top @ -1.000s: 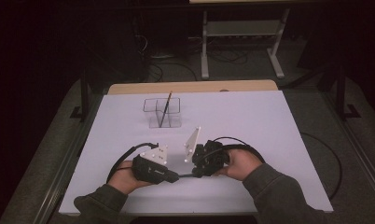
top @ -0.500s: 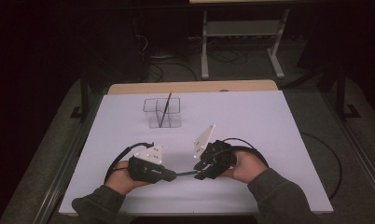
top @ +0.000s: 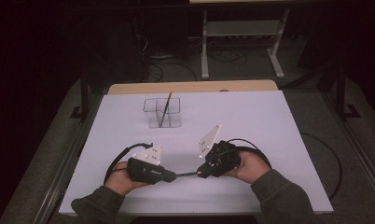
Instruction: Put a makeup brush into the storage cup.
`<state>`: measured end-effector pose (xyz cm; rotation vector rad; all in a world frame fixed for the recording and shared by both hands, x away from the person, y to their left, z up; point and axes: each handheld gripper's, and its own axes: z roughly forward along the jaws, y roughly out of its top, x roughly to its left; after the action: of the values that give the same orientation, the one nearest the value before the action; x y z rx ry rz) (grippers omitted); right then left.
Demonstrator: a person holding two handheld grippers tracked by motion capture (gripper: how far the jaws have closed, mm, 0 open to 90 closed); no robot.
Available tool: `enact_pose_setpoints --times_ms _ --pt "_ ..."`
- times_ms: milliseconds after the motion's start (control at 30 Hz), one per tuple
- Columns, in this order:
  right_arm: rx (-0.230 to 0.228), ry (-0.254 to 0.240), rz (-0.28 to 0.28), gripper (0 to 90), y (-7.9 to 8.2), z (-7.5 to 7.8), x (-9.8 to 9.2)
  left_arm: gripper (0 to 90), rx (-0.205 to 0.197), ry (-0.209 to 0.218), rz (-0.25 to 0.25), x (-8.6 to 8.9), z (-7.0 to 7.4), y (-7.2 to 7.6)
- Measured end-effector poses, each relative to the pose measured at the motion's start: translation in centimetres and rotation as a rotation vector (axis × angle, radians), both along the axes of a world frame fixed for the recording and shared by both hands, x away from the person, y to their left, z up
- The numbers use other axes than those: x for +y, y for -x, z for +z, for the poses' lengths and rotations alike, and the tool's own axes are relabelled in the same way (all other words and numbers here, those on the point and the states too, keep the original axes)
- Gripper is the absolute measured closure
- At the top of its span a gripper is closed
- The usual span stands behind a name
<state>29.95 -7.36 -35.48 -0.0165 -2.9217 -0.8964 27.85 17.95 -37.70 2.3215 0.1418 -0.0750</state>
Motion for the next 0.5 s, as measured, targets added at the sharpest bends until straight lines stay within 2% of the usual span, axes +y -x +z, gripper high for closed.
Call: enact_pose_setpoints --times_ms 67,100,200,233,333,500 --pt "0.013 -0.005 0.013 80.6 0.0 0.0 0.0 84.5 0.011 0.001 0.001 0.0 0.0 0.1" --pt "0.018 0.001 0.021 81.3 -0.1 -0.1 0.0 84.3 -0.001 -0.003 -0.006 0.0 0.0 0.0" --pt "0.023 0.011 0.027 81.7 -0.1 -0.1 0.1 83.5 0.006 -0.01 -0.002 -0.2 -0.1 0.0" --pt "0.023 0.019 0.039 81.8 -0.2 -0.1 0.2 77.8 0.009 -0.01 0.009 -0.2 -0.1 0.0" --pt "0.021 0.034 0.038 81.9 -0.2 0.1 0.4 75.2 0.008 -0.007 0.024 -0.3 0.1 -0.1" --pt "-0.016 0.09 0.061 82.0 -0.1 1.1 1.3 73.6 -0.004 -0.036 0.009 -1.0 0.4 0.0"
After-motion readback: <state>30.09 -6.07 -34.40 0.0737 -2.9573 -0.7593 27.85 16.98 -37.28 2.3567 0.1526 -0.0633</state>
